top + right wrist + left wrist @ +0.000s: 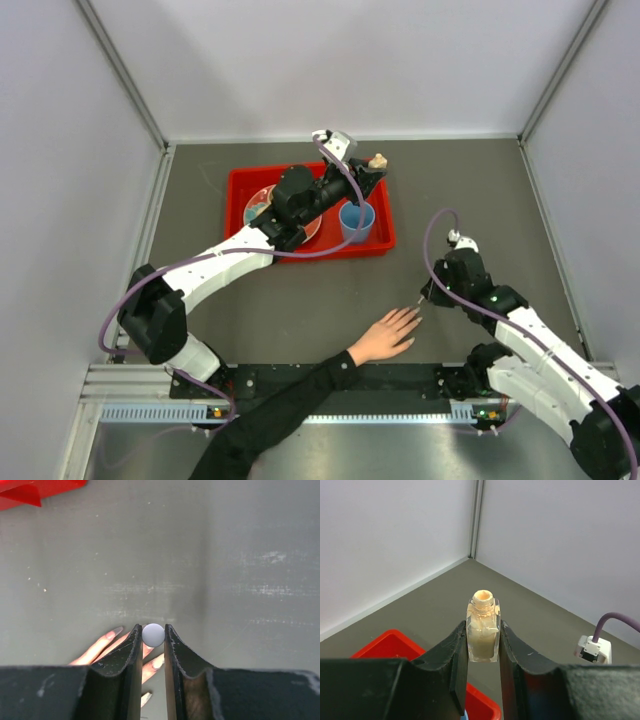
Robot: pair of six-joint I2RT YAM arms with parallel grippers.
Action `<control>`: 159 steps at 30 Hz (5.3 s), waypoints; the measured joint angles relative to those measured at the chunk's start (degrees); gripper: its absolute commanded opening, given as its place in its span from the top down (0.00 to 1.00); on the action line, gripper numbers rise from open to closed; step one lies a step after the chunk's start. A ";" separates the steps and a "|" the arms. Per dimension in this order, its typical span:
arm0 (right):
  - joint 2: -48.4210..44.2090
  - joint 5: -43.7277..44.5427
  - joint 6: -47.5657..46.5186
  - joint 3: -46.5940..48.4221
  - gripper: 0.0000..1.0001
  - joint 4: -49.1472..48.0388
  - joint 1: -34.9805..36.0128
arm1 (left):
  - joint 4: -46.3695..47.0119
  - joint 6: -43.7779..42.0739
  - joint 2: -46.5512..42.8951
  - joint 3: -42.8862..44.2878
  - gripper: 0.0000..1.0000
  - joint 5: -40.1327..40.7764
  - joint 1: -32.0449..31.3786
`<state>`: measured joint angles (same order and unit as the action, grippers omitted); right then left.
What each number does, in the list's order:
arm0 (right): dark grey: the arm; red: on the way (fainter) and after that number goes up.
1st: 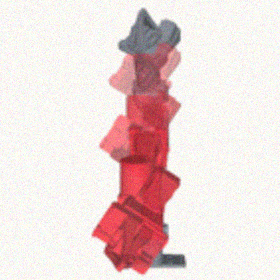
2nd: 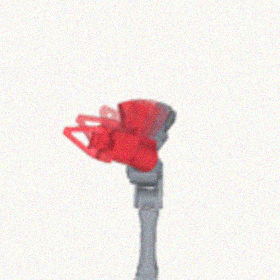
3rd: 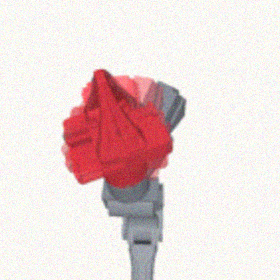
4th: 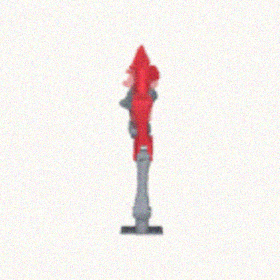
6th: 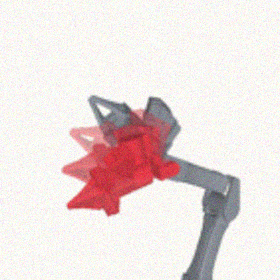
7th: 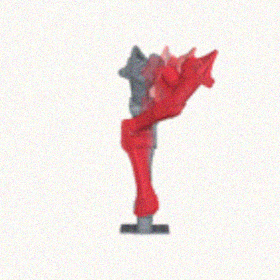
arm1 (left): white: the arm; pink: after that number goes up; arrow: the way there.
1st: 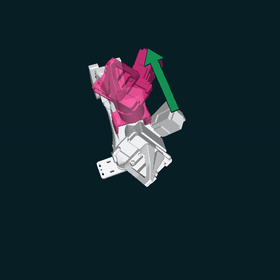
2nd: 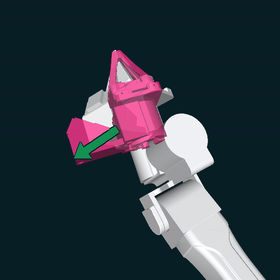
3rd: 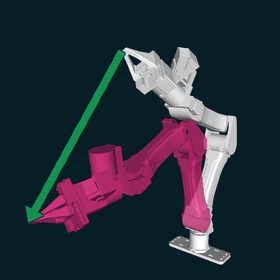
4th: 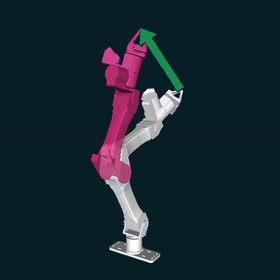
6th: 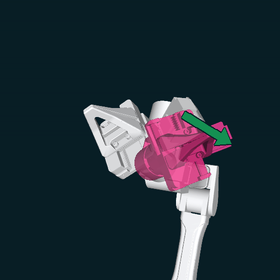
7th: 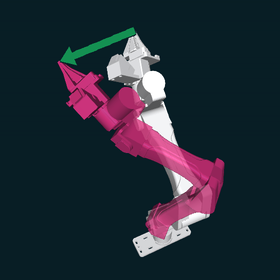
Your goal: Paint the nails
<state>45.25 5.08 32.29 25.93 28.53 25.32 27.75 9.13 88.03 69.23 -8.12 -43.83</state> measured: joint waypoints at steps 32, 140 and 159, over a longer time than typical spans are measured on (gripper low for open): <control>7.04 -4.79 -1.14 -0.02 1.00 -0.98 0.00 | 0.02 0.17 0.00 0.00 1.00 0.00 0.26; 3.61 0.24 -2.84 8.41 1.00 2.27 -0.02 | 0.24 4.72 -4.31 -2.27 1.00 -2.36 2.08; 4.00 -15.91 -10.88 26.88 1.00 3.69 -0.07 | -6.47 11.96 -29.88 -22.01 1.00 -30.67 6.38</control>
<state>49.25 -10.83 21.41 52.82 32.23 25.26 21.28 21.08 58.15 47.22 -38.79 -37.45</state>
